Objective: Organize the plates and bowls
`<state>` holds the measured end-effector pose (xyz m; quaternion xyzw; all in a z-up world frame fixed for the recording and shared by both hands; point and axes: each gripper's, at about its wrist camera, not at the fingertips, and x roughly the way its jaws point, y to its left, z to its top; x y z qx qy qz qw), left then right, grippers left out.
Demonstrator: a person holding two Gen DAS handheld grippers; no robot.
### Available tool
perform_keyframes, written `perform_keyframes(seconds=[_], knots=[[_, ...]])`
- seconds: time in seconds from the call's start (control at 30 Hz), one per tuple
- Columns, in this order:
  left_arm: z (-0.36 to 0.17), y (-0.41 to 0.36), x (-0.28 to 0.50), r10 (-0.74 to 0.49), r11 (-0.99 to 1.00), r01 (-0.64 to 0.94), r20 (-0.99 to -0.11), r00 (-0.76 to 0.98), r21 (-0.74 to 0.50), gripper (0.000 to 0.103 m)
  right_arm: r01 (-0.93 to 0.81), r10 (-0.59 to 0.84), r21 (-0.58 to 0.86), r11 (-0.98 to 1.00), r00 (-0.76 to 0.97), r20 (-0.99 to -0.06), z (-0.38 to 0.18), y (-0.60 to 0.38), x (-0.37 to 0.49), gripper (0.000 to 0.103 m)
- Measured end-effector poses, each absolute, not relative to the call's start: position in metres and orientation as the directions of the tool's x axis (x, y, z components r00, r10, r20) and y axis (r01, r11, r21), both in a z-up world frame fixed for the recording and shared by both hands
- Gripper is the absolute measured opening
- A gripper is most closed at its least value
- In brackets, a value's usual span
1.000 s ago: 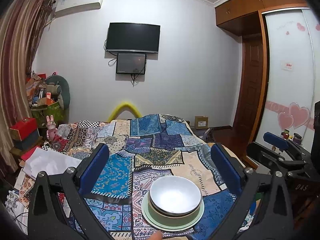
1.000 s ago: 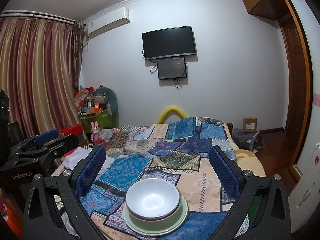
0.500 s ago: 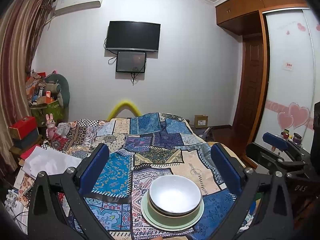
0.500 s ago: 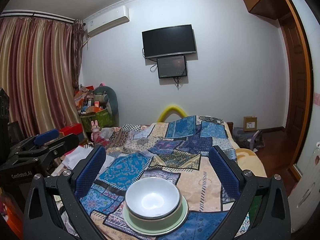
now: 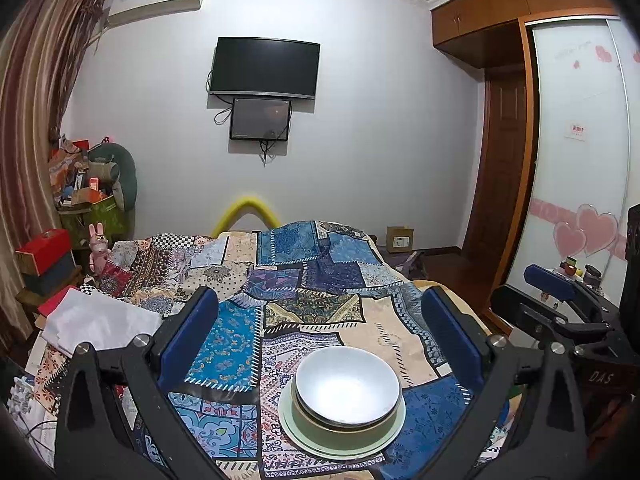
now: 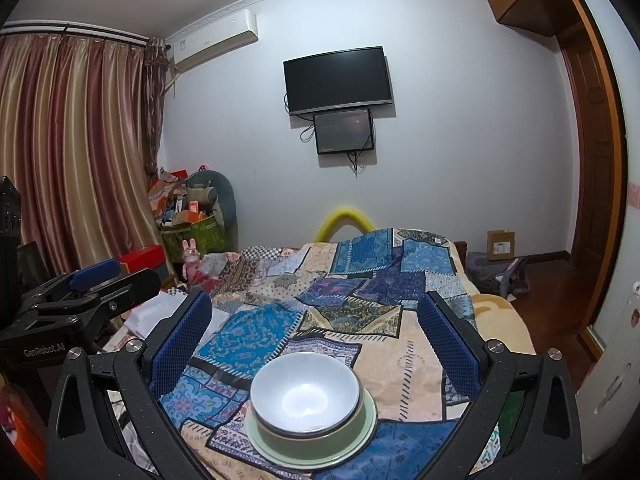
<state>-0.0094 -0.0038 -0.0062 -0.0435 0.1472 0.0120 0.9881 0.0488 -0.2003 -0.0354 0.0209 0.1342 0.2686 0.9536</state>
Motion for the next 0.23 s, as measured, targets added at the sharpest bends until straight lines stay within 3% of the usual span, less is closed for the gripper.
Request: perform_keyframes(seconds=[0.23], knots=[[-0.0068, -0.0034, -0.0100, 0.005, 0.996, -0.031, -0.297, 0.955, -0.084, 0.103, -0.508, 0.519, 0.113, 0.854, 0.818, -0.248, -0.0350, -0.2002, 0.0496, 0.102]])
